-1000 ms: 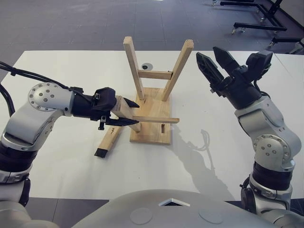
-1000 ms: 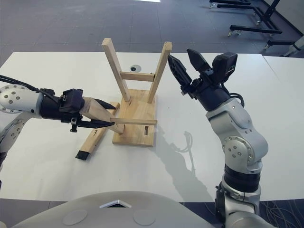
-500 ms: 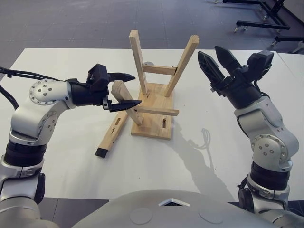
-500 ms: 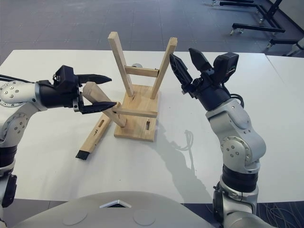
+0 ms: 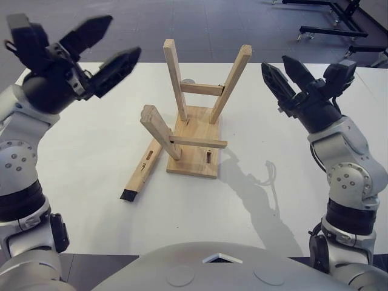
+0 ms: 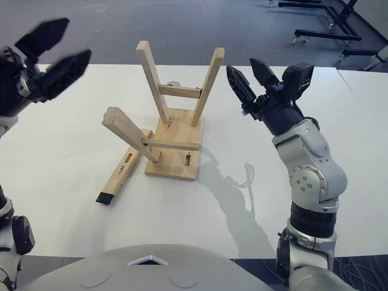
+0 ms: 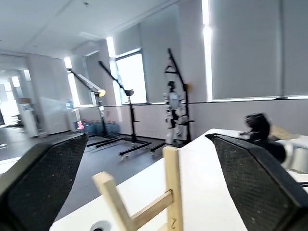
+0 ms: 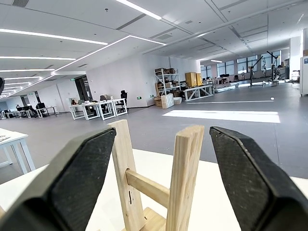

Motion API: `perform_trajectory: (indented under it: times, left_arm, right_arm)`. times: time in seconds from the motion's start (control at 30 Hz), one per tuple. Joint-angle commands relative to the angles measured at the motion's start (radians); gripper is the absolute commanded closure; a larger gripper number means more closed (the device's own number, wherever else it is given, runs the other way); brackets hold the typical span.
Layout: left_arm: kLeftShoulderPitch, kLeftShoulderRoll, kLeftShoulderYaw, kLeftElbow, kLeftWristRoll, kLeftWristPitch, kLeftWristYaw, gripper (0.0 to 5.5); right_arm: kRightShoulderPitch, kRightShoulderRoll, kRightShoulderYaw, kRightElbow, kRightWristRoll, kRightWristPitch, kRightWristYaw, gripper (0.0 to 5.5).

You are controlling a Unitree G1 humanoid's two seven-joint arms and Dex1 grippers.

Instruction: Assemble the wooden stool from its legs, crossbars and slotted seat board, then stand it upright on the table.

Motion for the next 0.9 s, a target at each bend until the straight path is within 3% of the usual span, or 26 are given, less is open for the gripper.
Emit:
perform_trajectory:
  times: [0.03,0.1,0.23,0.33,0.53,0.9]
  left_arm:
    - [0.24,-0.006,-0.009,-0.012,0.2,0.075,0.209,0.76]
    - [0.367,-0.045,-0.063,-0.097,0.238,0.11,0.265,0.76]
    - [0.558,-0.126,-0.285,-0.17,0.374,0.111,0.341,0.76]
    - [0.611,-0.171,-0.355,-0.194,0.457,0.139,0.427,0.76]
    - [0.648,-0.156,-0.408,-0.224,0.521,0.293,0.467,0.76]
    - [0.669,-0.164,-0.435,-0.207,0.553,0.294,0.417,0.76]
  right_arm:
    - [-0.077,-0.048,0.012,0.056,0.001,0.041,0.049,1.91]
    - [-0.107,-0.068,0.025,0.079,0.004,0.066,0.079,1.91]
    - [-0.17,-0.102,0.046,0.124,0.003,0.107,0.14,1.91]
    - [-0.184,-0.11,0.057,0.117,0.007,0.134,0.155,1.91]
    - [-0.172,-0.104,0.064,0.082,0.008,0.17,0.158,1.91]
    - [-0.162,-0.097,0.066,0.067,-0.006,0.188,0.15,1.91]
